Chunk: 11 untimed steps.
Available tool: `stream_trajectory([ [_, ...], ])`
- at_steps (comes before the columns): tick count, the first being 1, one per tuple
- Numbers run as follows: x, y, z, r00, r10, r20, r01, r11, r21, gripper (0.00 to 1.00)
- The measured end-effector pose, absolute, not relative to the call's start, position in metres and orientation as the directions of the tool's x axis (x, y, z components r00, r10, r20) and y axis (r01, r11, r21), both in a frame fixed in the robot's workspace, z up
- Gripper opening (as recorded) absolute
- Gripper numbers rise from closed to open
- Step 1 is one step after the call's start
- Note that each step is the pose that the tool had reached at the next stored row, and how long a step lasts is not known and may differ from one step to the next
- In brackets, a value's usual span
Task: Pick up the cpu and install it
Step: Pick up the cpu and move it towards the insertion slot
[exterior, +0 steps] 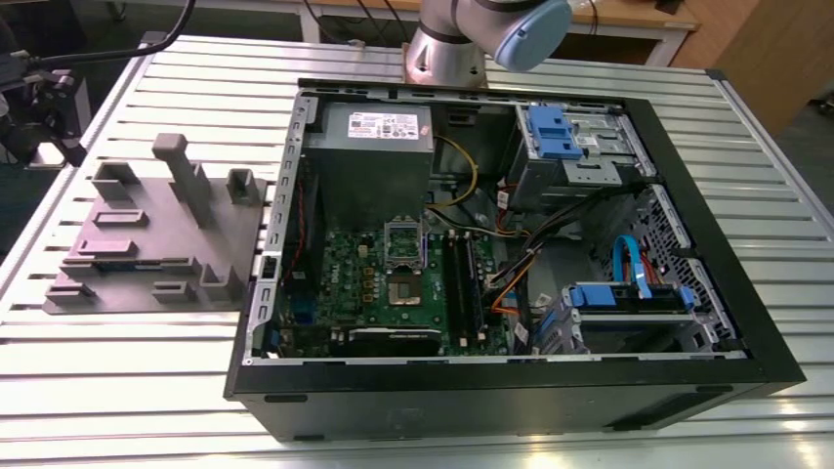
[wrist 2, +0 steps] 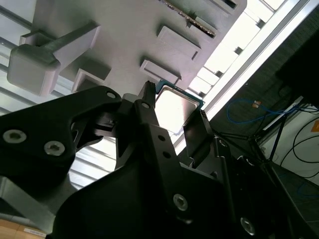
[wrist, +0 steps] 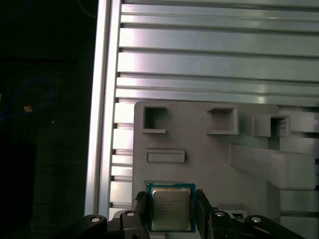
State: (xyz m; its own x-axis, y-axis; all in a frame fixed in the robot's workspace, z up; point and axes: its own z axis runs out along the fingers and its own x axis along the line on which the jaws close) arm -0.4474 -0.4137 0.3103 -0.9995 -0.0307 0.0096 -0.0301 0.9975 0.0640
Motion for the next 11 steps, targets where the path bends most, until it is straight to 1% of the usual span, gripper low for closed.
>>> stream_trajectory([
  [11,-0.4474,-0.4137,0.3115,-0.999,-0.031,0.01,-0.03,0.998,0.064,0.47],
])
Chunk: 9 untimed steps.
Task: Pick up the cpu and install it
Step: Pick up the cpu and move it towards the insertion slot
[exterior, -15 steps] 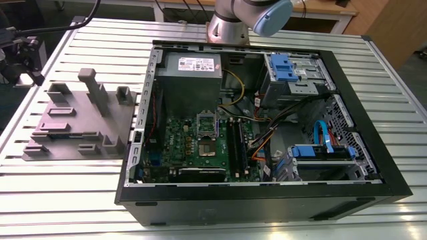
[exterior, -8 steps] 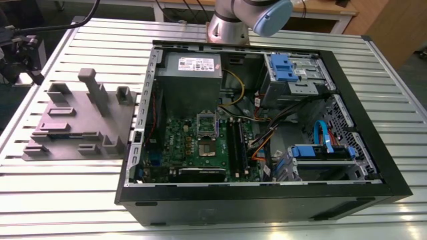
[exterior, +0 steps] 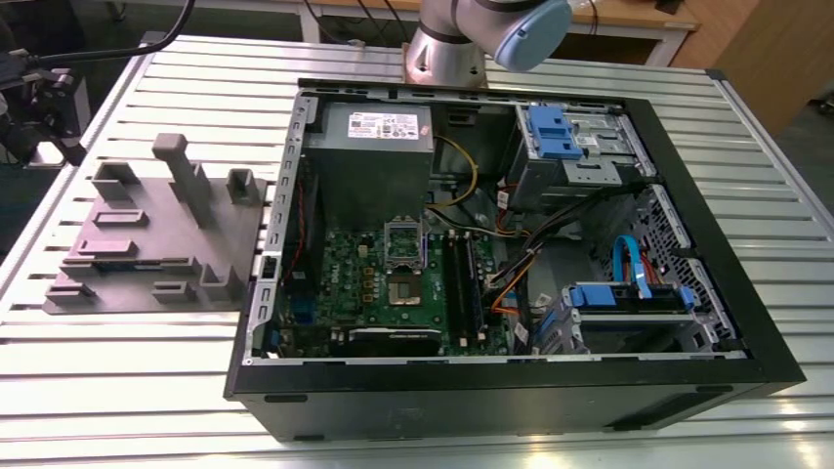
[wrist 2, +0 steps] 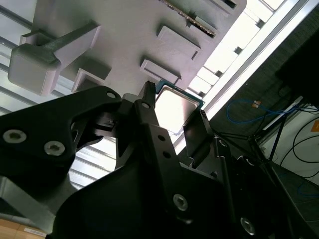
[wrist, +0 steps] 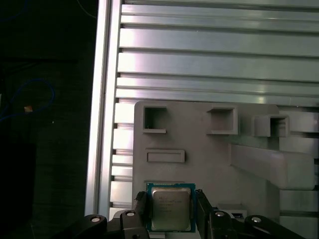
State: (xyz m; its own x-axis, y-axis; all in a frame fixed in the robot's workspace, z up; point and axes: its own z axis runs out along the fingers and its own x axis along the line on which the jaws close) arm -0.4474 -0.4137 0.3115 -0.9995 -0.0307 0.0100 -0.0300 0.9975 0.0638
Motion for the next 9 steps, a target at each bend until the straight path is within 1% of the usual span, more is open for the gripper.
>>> stream_trajectory([
  [9,-0.4474,-0.4137,0.3188,-0.999,-0.031,0.01,-0.03,0.998,0.064,0.47],
])
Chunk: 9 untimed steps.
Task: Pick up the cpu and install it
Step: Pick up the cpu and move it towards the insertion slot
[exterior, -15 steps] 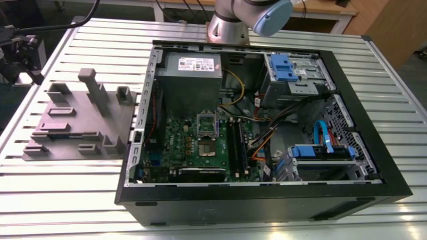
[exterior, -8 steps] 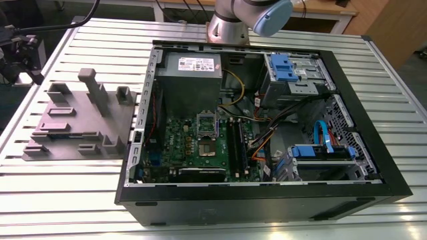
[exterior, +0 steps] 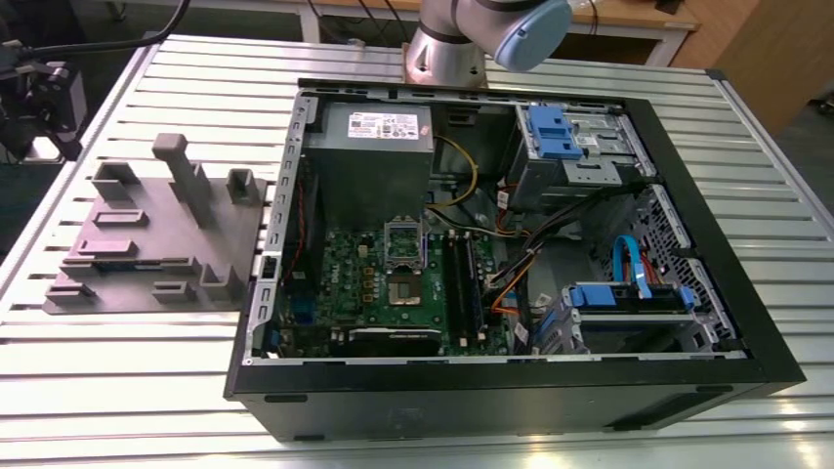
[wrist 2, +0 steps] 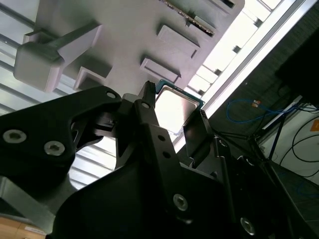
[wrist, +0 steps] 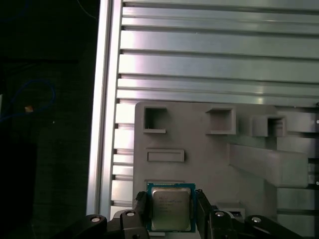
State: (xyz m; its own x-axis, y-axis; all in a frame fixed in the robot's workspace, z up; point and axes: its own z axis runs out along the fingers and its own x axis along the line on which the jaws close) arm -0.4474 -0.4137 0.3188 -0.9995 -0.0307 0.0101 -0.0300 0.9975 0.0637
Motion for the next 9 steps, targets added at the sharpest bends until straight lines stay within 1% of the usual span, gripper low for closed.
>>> stream_trajectory([
  [9,-0.4474,-0.4137,0.3295,-0.999,-0.031,0.01,-0.03,0.998,0.064,0.47],
])
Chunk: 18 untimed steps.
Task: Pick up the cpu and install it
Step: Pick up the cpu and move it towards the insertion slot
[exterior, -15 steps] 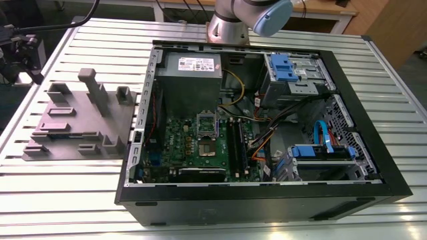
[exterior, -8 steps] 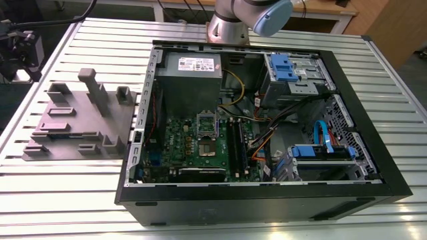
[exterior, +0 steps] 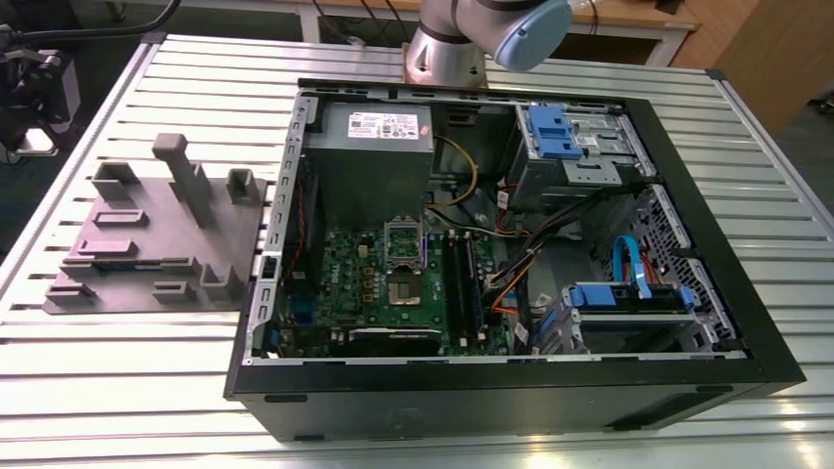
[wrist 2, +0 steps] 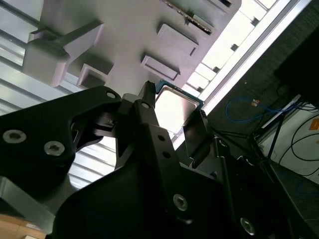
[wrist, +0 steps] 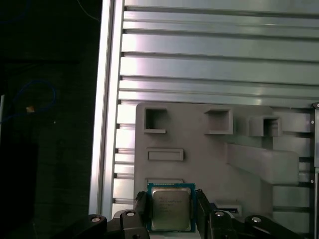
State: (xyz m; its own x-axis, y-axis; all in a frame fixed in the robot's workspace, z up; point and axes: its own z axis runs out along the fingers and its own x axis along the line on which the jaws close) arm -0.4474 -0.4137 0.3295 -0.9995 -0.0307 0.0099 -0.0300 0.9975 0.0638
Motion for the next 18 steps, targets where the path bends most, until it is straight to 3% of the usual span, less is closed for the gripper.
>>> stream_trajectory([
  [18,-0.447,-0.414,0.347,-0.999,-0.031,0.01,-0.03,0.998,0.064,0.47],
])
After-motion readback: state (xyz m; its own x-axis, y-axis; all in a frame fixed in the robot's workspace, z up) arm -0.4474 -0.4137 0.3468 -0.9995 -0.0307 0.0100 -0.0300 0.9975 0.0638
